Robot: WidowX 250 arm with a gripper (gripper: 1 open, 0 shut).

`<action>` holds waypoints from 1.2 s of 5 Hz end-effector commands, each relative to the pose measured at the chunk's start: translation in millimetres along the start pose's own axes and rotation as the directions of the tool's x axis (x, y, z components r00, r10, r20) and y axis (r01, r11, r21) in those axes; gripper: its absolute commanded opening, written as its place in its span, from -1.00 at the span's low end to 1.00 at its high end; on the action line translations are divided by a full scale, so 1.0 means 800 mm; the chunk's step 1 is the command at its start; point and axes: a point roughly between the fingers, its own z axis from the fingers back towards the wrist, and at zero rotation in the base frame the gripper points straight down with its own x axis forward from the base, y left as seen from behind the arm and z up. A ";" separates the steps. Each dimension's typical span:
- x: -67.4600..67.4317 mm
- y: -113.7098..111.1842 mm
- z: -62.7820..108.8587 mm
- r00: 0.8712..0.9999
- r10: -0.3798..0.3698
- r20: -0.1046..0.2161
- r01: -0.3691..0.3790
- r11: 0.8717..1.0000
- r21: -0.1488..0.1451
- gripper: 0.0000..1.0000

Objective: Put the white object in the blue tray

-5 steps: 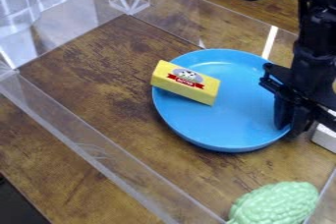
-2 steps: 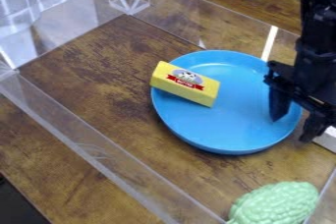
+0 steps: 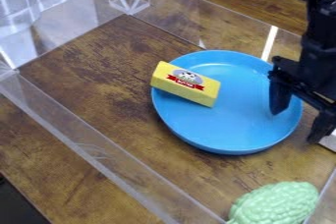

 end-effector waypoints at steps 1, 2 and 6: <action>0.029 -0.008 0.072 0.989 -0.015 0.147 0.013 1.000 0.012 1.00; 0.032 0.004 0.116 0.982 0.007 0.190 -0.015 0.999 0.039 1.00; 0.051 0.027 0.119 0.974 0.094 0.208 -0.111 0.991 0.069 1.00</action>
